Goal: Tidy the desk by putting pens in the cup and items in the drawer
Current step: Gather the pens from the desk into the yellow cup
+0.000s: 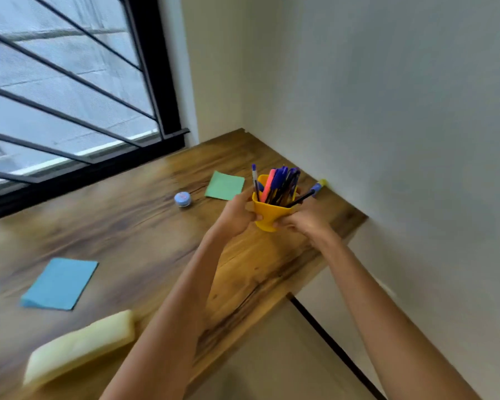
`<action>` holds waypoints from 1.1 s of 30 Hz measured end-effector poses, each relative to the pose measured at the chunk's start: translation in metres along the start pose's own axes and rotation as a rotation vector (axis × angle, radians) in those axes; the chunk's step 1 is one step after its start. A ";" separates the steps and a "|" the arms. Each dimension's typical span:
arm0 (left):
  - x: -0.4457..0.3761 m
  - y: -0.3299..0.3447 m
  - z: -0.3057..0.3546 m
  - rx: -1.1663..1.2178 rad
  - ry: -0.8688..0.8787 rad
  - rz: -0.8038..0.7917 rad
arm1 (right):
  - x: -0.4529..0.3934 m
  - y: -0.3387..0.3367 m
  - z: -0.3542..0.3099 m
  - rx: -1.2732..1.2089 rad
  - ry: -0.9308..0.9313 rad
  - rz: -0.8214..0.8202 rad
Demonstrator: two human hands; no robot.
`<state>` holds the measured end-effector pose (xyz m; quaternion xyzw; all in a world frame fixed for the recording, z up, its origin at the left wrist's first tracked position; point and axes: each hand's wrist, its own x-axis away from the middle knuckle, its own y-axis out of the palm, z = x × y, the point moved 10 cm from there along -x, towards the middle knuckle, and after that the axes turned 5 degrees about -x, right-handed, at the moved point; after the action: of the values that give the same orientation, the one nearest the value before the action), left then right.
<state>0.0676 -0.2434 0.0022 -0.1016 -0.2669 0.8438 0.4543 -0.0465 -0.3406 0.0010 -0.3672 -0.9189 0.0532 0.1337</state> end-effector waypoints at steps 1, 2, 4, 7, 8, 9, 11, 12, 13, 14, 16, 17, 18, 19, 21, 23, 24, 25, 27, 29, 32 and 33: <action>-0.012 0.014 0.008 -0.006 0.010 -0.014 | -0.002 -0.018 0.004 -0.035 0.014 0.039; -0.022 0.028 0.018 -0.002 0.028 -0.029 | -0.006 -0.036 0.009 -0.059 0.023 0.088; -0.041 0.054 0.035 0.022 0.057 -0.043 | -0.012 -0.070 0.016 -0.089 0.018 0.178; -0.062 0.086 0.052 0.096 0.048 -0.048 | -0.020 -0.109 0.024 -0.079 0.035 0.288; -0.069 0.096 0.055 0.115 0.038 -0.045 | -0.023 -0.120 0.028 -0.077 0.046 0.318; -0.075 0.105 0.057 0.130 0.031 -0.035 | -0.027 -0.129 0.034 -0.071 0.066 0.352; -0.085 0.119 0.059 0.145 0.016 -0.015 | -0.031 -0.142 0.042 -0.061 0.088 0.403; -0.089 0.124 0.059 0.157 0.003 -0.006 | -0.035 -0.147 0.049 -0.067 0.098 0.426; -0.092 0.128 0.058 0.167 -0.008 0.001 | -0.037 -0.150 0.053 -0.076 0.107 0.442; -0.095 0.132 0.057 0.170 -0.013 0.008 | -0.039 -0.153 0.058 -0.094 0.115 0.458; -0.101 0.136 0.056 0.168 -0.011 0.016 | -0.043 -0.157 0.065 -0.113 0.117 0.490; -0.105 0.139 0.055 0.168 -0.010 0.015 | -0.045 -0.159 0.065 -0.115 0.116 0.504; -0.107 0.141 0.054 0.169 -0.015 0.013 | -0.047 -0.160 0.066 -0.120 0.113 0.511; -0.109 0.143 0.053 0.171 -0.023 0.012 | -0.049 -0.161 0.066 -0.120 0.114 0.517; -0.111 0.145 0.052 0.170 -0.032 0.020 | -0.052 -0.162 0.067 -0.114 0.113 0.518; -0.111 0.146 0.051 0.161 -0.038 0.028 | -0.054 -0.163 0.069 -0.104 0.124 0.521; -0.112 0.147 0.050 0.154 -0.044 0.030 | -0.055 -0.164 0.071 -0.097 0.131 0.526; -0.113 0.148 0.049 0.151 -0.048 0.032 | -0.055 -0.165 0.072 -0.088 0.140 0.533; -0.115 0.148 0.048 0.146 -0.061 0.039 | -0.056 -0.165 0.074 -0.070 0.147 0.542; -0.116 0.148 0.048 0.128 -0.064 0.037 | -0.056 -0.164 0.074 -0.044 0.155 0.555; -0.120 0.151 0.048 0.108 -0.078 0.030 | -0.054 -0.163 0.073 -0.011 0.170 0.602; -0.122 0.152 0.048 0.106 -0.084 0.032 | -0.053 -0.163 0.071 -0.003 0.171 0.614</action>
<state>0.0087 -0.4283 -0.0491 -0.0463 -0.2390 0.8675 0.4338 -0.1381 -0.4952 -0.0460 -0.6309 -0.7506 0.0586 0.1876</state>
